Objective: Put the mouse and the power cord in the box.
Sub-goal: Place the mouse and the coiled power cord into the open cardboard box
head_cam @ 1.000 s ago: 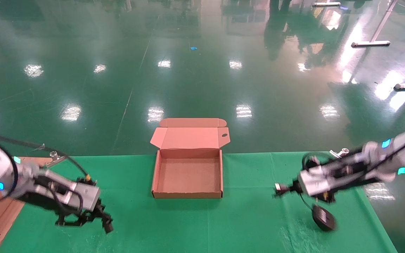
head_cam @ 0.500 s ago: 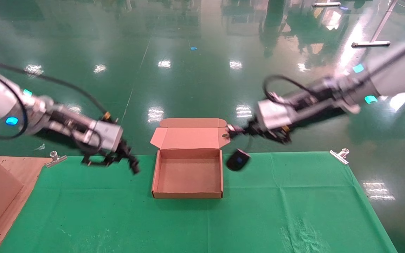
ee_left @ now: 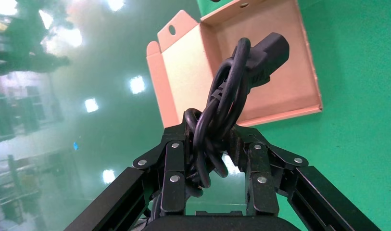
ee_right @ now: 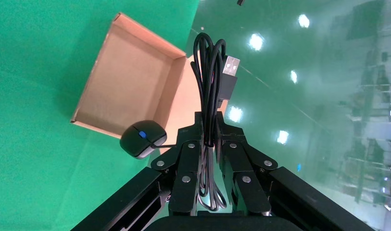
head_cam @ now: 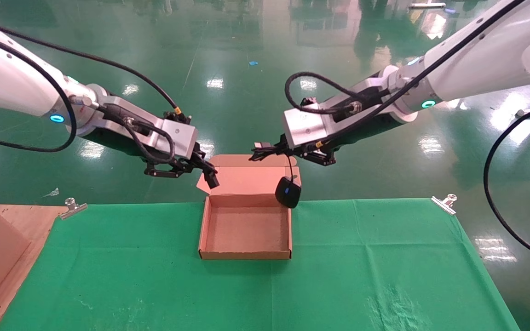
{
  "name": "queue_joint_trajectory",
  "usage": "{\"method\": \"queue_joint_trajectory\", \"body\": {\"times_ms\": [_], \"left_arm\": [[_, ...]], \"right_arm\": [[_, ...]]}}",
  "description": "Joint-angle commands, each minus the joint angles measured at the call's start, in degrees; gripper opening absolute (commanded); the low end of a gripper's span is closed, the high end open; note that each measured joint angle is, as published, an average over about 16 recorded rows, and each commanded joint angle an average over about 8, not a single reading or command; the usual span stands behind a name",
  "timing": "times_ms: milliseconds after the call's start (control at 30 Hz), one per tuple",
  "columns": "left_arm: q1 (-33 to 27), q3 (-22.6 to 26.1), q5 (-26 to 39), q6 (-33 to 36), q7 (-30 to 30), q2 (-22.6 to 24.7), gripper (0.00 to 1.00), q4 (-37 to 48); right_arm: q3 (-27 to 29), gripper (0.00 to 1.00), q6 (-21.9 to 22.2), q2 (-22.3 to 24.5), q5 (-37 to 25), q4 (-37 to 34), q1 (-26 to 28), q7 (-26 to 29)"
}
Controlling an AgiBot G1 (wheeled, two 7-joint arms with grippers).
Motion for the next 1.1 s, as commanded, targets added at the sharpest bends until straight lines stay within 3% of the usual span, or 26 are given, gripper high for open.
{"method": "queue_joint_trajectory", "body": {"times_ms": [33,500,767,1100], "left_arm": [[0.0,0.05,0.05,0.22,0.31,0.3,0.0,0.25],[2.22,0.57,0.63,-2.21,1.55,1.35,0.0,-0.44],[11.23,1.24,0.99,-14.19,0.95,2.3,0.0,-4.01],[25.31,-2.0,-8.64,-31.8,-6.09,2.92,0.0,-12.51]], "right_arm": [[-0.49,0.0,-0.06,0.0,0.25,1.31,-0.4,0.91],[-3.55,0.0,-0.34,0.3,3.38,4.07,-1.09,3.55],[-4.15,0.0,-1.42,1.3,4.73,1.44,-0.81,1.94],[-4.04,0.0,-1.74,2.49,5.48,-3.18,-2.01,-2.42]]}}
